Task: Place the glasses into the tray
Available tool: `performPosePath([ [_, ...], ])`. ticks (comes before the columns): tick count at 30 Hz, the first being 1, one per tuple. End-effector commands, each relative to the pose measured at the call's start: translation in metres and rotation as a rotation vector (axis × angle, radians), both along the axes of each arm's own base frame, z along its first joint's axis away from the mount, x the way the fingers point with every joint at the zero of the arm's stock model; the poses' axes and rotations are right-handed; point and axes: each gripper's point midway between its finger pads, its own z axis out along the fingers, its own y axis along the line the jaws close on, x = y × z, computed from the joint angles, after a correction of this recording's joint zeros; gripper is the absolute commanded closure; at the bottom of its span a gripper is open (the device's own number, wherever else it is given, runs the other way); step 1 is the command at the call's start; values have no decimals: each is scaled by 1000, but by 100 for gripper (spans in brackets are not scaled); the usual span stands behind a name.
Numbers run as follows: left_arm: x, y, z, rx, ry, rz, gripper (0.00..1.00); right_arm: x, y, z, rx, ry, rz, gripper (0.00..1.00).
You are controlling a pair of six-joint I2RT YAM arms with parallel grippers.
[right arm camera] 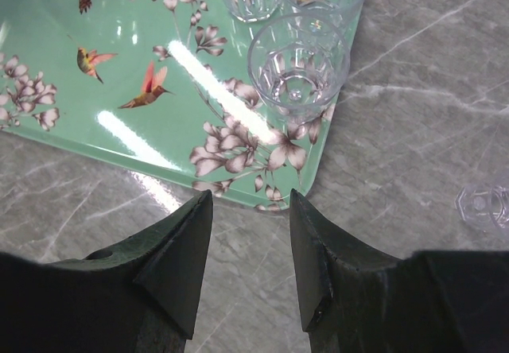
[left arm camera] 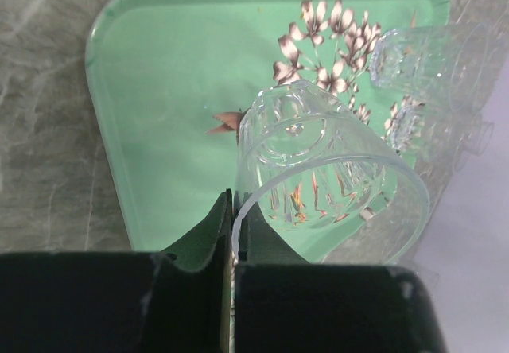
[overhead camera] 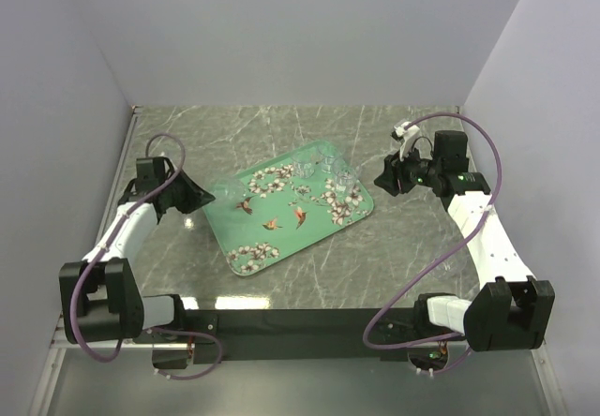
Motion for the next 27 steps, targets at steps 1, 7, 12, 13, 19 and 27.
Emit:
performPosePath([
  [1, 0, -6, 11, 34, -56, -30, 99, 0, 1, 5, 10, -12, 12, 49],
  [7, -6, -18, 8, 52, -46, -64, 99, -1, 2, 2, 15, 0, 10, 49],
  [12, -10, -25, 1, 82, -22, -93, 99, -1, 1, 1, 11, 3, 14, 49],
  [13, -10, -25, 0, 87, -18, -96, 99, -1, 1, 1, 12, 6, 12, 49],
  [19, -8, -24, -6, 129, 4, -93, 100, -1, 1, 0, 15, 8, 12, 49],
  [27, 4, -4, -9, 253, 48, -19, 99, -1, 2, 0, 14, 7, 14, 49],
])
